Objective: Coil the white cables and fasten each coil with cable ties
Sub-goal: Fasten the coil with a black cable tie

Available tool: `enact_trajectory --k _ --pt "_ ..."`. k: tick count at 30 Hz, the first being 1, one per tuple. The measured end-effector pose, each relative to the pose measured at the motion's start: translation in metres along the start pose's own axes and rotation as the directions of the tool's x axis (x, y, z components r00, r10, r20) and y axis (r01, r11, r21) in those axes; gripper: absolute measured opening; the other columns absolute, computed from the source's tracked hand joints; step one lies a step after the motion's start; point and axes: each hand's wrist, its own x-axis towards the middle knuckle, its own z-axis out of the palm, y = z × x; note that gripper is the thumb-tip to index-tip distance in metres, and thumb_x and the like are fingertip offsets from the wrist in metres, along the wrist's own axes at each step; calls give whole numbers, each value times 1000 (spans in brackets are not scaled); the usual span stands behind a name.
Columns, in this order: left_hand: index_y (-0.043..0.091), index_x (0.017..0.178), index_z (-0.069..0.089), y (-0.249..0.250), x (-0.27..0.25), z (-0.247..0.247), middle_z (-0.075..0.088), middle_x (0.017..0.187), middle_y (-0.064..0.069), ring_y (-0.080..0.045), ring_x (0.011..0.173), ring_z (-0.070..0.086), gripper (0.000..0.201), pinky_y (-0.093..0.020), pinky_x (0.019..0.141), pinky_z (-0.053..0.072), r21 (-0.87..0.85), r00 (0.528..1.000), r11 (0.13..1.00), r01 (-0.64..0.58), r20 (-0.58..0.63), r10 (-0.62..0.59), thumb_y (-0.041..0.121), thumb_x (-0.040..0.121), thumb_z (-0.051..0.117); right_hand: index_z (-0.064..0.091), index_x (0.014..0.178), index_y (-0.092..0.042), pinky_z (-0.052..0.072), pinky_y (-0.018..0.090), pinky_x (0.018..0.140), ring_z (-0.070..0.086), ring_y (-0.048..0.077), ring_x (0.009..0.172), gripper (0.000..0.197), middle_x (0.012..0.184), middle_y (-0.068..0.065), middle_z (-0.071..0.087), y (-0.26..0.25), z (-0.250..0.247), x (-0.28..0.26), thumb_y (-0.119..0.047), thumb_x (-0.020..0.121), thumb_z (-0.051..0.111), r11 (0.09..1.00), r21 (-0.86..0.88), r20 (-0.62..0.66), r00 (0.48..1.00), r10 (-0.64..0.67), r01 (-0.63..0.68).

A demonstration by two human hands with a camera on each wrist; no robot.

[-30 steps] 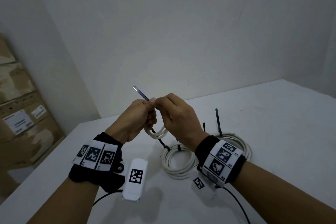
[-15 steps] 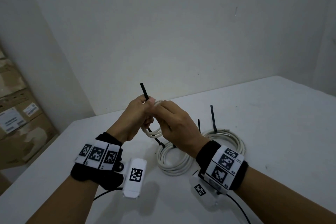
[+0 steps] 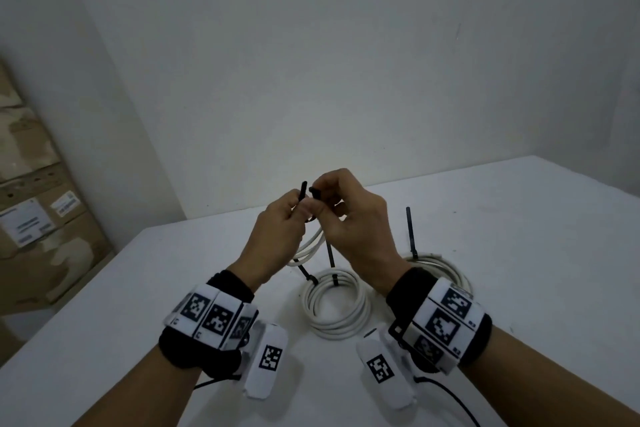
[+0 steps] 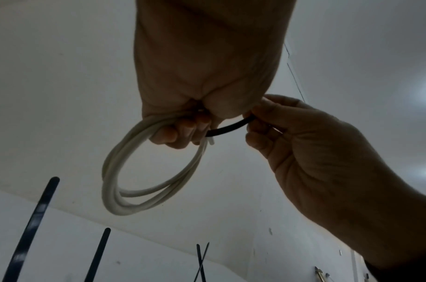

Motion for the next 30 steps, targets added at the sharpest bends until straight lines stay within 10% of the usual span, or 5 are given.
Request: enact_trajectory --k 12,22,30 --pt "21 100 65 3 -9 -3 65 79 -14 -7 49 38 23 -18 48 32 146 986 983 -115 -104 130 25 100 42 68 82 2 57 27 65 62 9 68 4 79 2 67 -5 9 5 -1 81 70 976 151 -52 985 165 -156" --pt "19 89 61 8 -14 -4 51 46 20 -4 42 40 22 -13 42 29 165 981 978 -129 -124 150 18 101 42 63 85 -13 57 32 60 59 5 64 12 72 -9 63 -15 5 9 -5 81 71 956 171 2 970 242 -239" --pt "13 92 63 5 -12 -5 50 56 6 -8 46 39 21 -15 44 32 194 979 972 -129 -128 156 17 99 44 63 87 -13 50 23 46 57 11 54 15 73 13 66 -14 -5 14 -6 79 73 908 136 141 915 378 -396"
